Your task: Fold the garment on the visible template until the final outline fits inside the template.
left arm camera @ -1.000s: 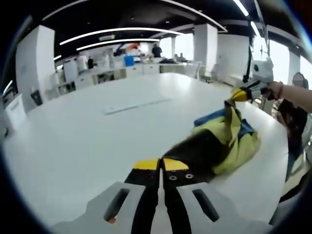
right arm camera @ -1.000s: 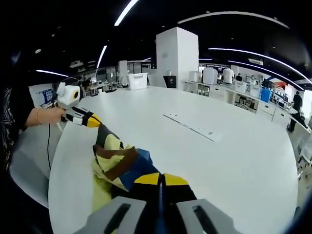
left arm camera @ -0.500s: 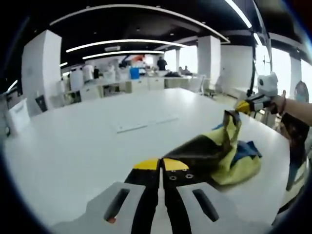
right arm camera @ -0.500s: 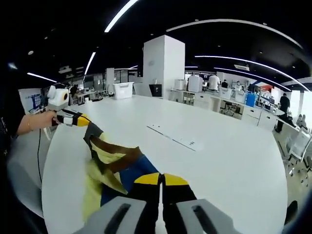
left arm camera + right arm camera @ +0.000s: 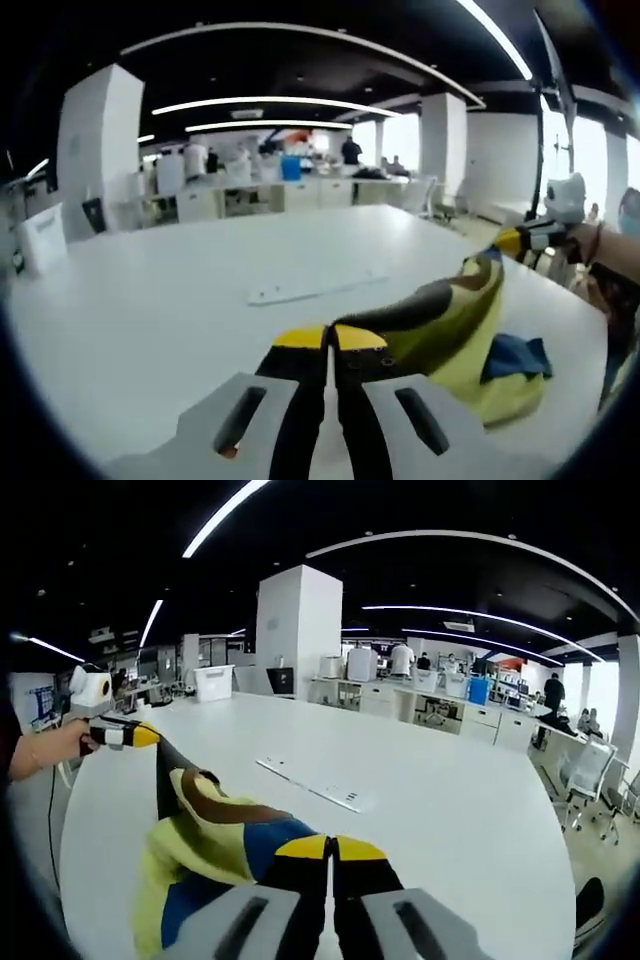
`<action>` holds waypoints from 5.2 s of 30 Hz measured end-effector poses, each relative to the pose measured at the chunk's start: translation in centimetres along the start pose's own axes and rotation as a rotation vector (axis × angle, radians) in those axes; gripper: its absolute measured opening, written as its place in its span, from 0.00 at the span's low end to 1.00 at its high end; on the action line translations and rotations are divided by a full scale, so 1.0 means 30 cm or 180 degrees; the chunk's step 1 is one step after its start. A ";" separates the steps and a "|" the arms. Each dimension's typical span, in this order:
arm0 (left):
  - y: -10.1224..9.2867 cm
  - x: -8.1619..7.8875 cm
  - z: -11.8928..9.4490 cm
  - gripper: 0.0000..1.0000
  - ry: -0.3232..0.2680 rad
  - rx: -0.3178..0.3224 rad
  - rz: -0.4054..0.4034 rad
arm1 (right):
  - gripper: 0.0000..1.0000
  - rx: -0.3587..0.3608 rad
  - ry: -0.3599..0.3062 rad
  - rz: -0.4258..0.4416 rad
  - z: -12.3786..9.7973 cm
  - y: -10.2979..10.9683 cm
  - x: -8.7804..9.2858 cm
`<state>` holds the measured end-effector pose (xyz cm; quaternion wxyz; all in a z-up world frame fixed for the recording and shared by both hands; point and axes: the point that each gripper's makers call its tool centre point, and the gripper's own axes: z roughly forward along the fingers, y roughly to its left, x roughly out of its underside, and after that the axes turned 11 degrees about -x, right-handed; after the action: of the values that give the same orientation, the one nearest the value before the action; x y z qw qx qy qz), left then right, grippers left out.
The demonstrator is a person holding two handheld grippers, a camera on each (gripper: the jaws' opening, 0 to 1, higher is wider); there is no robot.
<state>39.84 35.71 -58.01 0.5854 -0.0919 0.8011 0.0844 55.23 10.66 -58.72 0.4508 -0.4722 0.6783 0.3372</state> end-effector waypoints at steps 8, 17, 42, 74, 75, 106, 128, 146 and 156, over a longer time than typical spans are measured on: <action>0.035 -0.038 0.119 0.00 -0.0050 -0.0152 -0.0236 | 0.00 0.0289 -0.0074 0.0180 0.083 -0.090 -0.006; 0.061 0.000 0.264 0.00 0.0078 -0.0241 -0.0479 | 0.00 0.0494 -0.0127 0.0522 0.173 -0.189 0.034; 0.071 0.355 0.458 0.00 0.1287 -0.0372 -0.0468 | 0.00 0.0605 0.0493 0.1052 0.339 -0.243 0.318; -0.014 0.208 0.312 0.39 0.0933 -0.0165 -0.0158 | 0.44 0.0385 0.0536 0.1332 0.273 -0.067 0.231; -0.022 0.209 0.302 0.40 0.0937 -0.0154 -0.0143 | 0.44 0.0350 0.0582 0.1320 0.267 -0.049 0.233; -0.150 0.380 0.255 0.14 0.1433 -0.0211 -0.0489 | 0.19 0.0365 0.0963 0.1845 0.237 0.161 0.389; -0.110 0.351 0.196 0.00 0.1291 -0.0207 -0.0498 | 0.00 0.0467 0.0855 0.1602 0.178 0.098 0.336; 0.008 0.346 0.148 0.00 0.1265 -0.0329 -0.0411 | 0.00 0.0792 0.1006 0.1561 0.079 -0.064 0.379; 0.035 0.355 0.152 0.00 0.1289 -0.0292 -0.0379 | 0.00 0.0890 0.1224 0.1432 0.069 -0.124 0.409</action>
<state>40.61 37.31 -69.49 0.4117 -0.1807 0.8908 0.0659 57.52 7.13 -71.01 0.2891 -0.2991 0.8780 0.2367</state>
